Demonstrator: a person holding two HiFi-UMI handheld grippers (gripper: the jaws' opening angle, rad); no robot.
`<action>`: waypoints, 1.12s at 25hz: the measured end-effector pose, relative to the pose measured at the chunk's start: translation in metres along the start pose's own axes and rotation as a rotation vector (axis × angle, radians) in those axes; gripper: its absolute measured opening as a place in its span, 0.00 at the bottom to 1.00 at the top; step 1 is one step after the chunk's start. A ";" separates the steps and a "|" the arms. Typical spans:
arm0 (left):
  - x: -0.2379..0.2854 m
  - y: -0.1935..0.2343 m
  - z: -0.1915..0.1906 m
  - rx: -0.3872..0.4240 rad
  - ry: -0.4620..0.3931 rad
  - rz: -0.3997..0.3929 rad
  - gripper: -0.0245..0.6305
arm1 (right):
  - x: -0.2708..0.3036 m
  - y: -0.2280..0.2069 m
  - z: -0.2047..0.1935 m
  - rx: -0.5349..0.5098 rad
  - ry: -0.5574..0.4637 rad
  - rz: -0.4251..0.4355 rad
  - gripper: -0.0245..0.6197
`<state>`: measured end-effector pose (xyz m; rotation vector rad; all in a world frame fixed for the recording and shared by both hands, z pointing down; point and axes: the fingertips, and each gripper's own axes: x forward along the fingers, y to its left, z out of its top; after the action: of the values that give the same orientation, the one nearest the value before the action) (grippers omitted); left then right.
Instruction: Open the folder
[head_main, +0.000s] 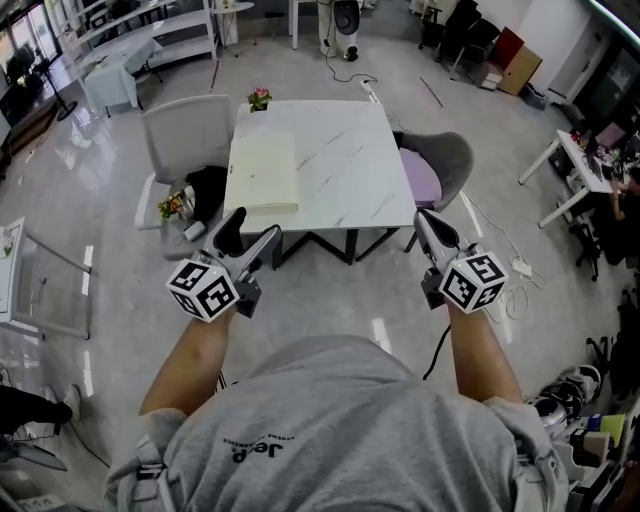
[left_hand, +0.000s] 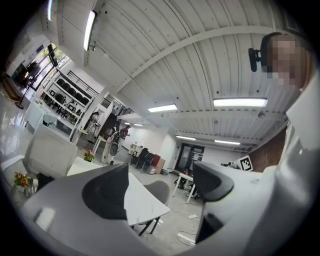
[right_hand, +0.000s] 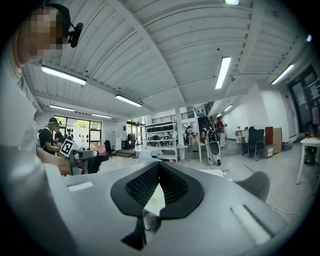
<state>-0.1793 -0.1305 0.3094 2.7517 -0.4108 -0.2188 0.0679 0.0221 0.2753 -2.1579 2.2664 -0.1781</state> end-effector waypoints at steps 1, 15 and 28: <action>0.006 0.010 0.002 -0.002 0.003 -0.003 0.69 | 0.011 -0.004 0.000 0.001 0.003 -0.004 0.05; 0.107 0.094 -0.011 -0.025 0.036 0.089 0.69 | 0.125 -0.111 -0.011 0.028 0.037 0.065 0.04; 0.208 0.125 -0.084 -0.186 -0.032 0.497 0.69 | 0.241 -0.256 -0.010 -0.018 0.087 0.408 0.05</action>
<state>0.0023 -0.2804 0.4117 2.3770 -1.0062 -0.1623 0.3093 -0.2284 0.3254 -1.6718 2.7012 -0.2487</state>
